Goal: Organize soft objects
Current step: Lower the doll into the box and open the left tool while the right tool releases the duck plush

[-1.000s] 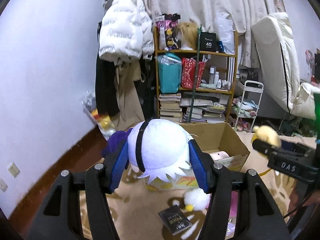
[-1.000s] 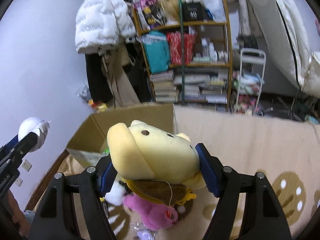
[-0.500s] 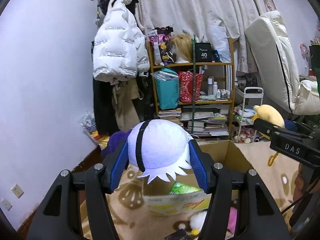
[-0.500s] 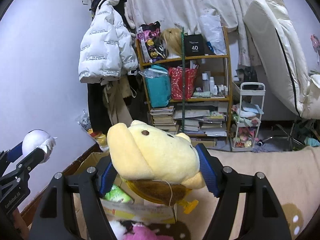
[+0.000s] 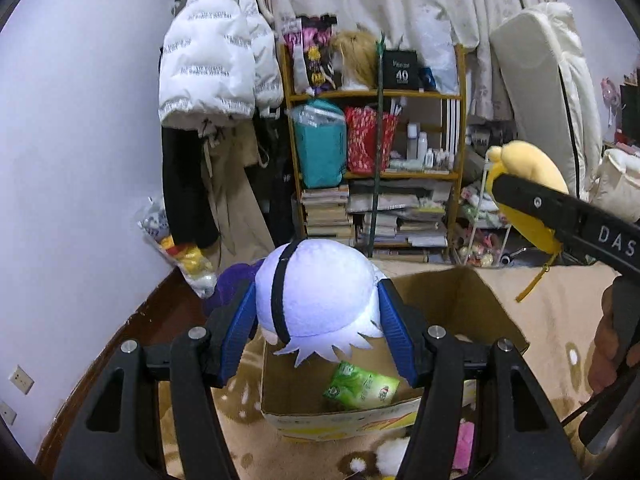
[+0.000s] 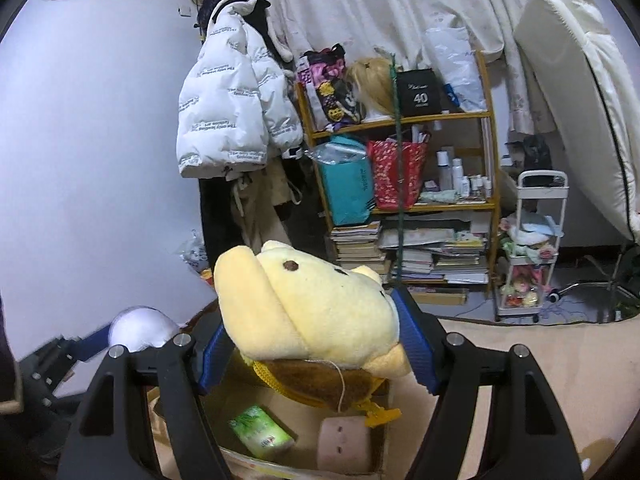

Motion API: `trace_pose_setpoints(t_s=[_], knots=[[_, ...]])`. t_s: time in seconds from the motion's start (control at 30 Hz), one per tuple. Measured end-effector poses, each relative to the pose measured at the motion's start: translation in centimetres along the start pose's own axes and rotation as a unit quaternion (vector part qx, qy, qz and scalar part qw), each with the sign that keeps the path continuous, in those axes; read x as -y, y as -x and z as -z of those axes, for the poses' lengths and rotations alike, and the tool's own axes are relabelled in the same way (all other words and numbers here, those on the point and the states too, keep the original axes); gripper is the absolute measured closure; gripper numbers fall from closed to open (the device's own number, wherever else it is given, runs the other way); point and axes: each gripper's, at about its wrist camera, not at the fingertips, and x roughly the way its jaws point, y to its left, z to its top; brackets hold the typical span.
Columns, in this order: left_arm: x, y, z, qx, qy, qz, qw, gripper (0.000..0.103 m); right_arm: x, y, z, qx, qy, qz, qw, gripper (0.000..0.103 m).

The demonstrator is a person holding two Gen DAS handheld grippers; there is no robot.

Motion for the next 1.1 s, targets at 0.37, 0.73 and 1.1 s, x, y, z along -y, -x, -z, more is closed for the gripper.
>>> trace_pose_setpoints(t_s=[0.37,0.73,1.1], knots=[[0.1,-3.7,2.4,-0.068,0.013,0.038,0.9969,0.042,0.5,-4.1,4.2,-0.091,-0.023,-0.010,0.996,0.025],[0.5,-4.5,3.4,-0.099,0.002,0.032,0.9945,0.034,1.7,-5.3,6.0,-0.141,-0.057,-0.016,0.988,0.022],[-0.2,-4.1,3.4,-0.105,0.022,0.031,0.9937,0.018,2.0,-4.8,6.0,-0.152,-0.063,-0.016,0.986,0.020]])
